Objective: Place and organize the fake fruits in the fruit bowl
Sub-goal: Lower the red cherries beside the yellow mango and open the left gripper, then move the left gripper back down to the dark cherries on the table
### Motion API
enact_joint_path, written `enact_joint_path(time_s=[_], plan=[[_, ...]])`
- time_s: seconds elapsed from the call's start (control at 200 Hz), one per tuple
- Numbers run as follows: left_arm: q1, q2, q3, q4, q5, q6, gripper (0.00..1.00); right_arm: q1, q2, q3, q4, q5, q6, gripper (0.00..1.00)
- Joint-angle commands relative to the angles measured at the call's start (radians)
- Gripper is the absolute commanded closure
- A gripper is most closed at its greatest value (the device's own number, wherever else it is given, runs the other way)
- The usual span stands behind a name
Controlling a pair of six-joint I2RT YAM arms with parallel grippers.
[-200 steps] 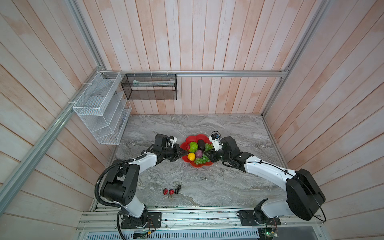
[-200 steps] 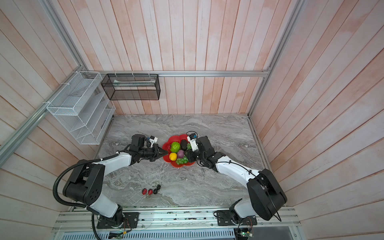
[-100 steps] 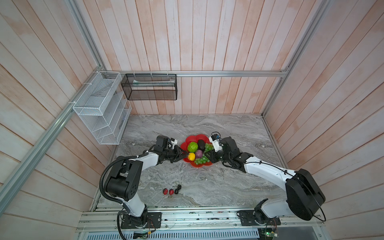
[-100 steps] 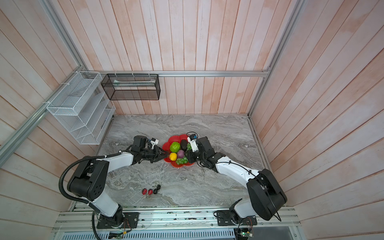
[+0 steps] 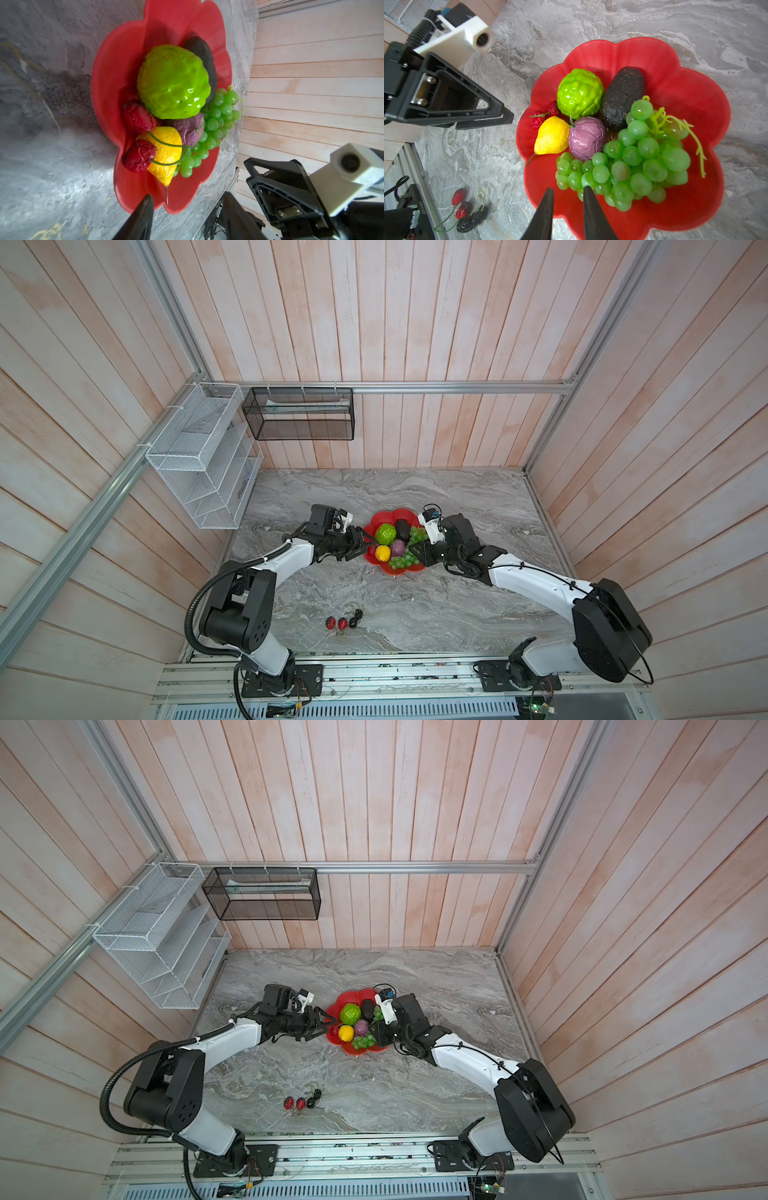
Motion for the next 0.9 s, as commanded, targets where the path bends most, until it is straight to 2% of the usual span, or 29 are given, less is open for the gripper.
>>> enact_joint_path(time_s=[0.0, 0.115, 0.27, 0.41, 0.535, 0.655, 0.895], plan=[[0.004, -0.081, -0.003, -0.087, -0.031, 0.058, 0.44, 0.013, -0.054, -0.015, 0.017, 0.014, 0.014, 0.74], [-0.002, -0.160, -0.048, -0.177, -0.091, 0.103, 0.44, 0.014, -0.054, 0.003, -0.013, 0.027, -0.004, 0.74], [-0.054, -0.272, -0.115, -0.366, -0.250, 0.193, 0.46, 0.018, -0.038, 0.000, 0.005, 0.019, 0.008, 0.74], [-0.096, -0.417, -0.234, -0.411, -0.320, 0.122, 0.47, 0.038, -0.001, 0.000, 0.043, 0.014, 0.029, 0.74], [-0.130, -0.510, -0.282, -0.486, -0.399, 0.044, 0.47, 0.056, 0.052, 0.028, 0.048, -0.004, 0.027, 0.74], [-0.159, -0.544, -0.330, -0.497, -0.420, -0.012, 0.44, 0.065, 0.101, 0.062, 0.043, -0.015, 0.014, 0.74], [-0.181, -0.476, -0.354, -0.471, -0.419, -0.024, 0.43, 0.066, 0.126, 0.084, 0.074, -0.062, 0.031, 0.74]])
